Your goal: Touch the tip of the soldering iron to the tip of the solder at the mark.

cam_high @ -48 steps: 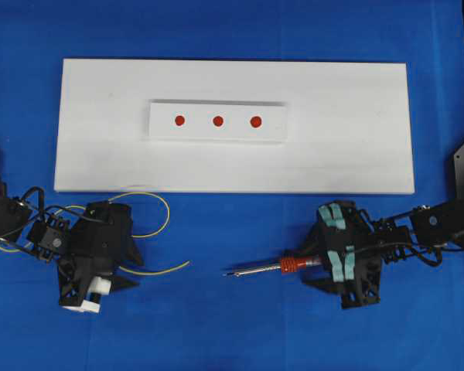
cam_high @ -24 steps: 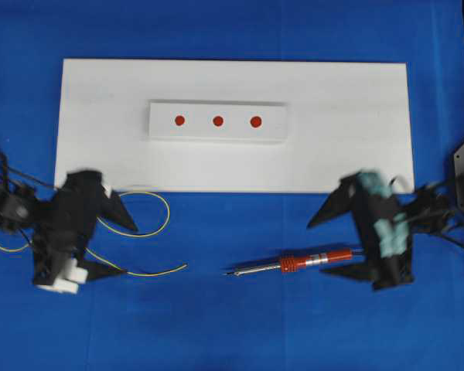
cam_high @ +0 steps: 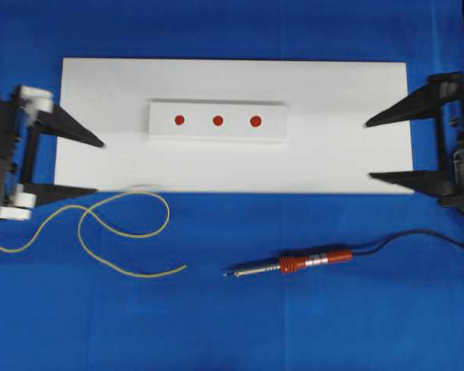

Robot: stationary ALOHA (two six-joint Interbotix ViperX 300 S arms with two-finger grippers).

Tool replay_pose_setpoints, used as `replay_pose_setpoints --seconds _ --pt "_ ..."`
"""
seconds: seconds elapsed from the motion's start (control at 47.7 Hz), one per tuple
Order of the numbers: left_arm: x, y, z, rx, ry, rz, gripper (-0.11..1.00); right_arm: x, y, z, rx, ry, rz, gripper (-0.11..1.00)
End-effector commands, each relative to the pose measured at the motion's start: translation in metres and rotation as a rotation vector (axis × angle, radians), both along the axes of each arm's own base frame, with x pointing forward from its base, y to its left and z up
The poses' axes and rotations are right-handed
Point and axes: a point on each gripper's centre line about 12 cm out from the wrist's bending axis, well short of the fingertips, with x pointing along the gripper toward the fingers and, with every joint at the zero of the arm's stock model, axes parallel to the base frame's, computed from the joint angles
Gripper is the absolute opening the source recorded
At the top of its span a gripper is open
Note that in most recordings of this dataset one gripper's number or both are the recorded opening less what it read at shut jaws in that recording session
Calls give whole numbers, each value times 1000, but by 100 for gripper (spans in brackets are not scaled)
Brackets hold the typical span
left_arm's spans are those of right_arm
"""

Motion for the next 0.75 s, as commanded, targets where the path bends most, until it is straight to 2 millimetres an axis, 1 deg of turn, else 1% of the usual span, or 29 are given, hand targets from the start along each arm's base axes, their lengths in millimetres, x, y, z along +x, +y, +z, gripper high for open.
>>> replay_pose_setpoints --seconds 0.0,0.126,0.293,0.398,0.482,0.587,0.734 --pt "-11 7 5 7 -56 29 78 -9 -5 4 -13 -24 -26 84" --pt "-30 14 -4 7 -79 58 78 -18 -8 -10 -14 -21 -45 84" --pt "-48 14 -15 4 -111 64 78 -21 -8 -29 -1 -28 -48 84" --pt "-57 14 -26 -1 -109 63 77 -21 -8 -41 9 -36 -48 84" --pt "-61 14 -32 -10 -109 66 76 -21 -8 -49 21 -41 -54 84" --pt "-62 14 -30 -15 -127 67 77 -19 -8 -54 35 -37 -58 84" --pt "-62 14 -30 -15 -127 68 77 -19 -8 -56 38 -31 -60 84"
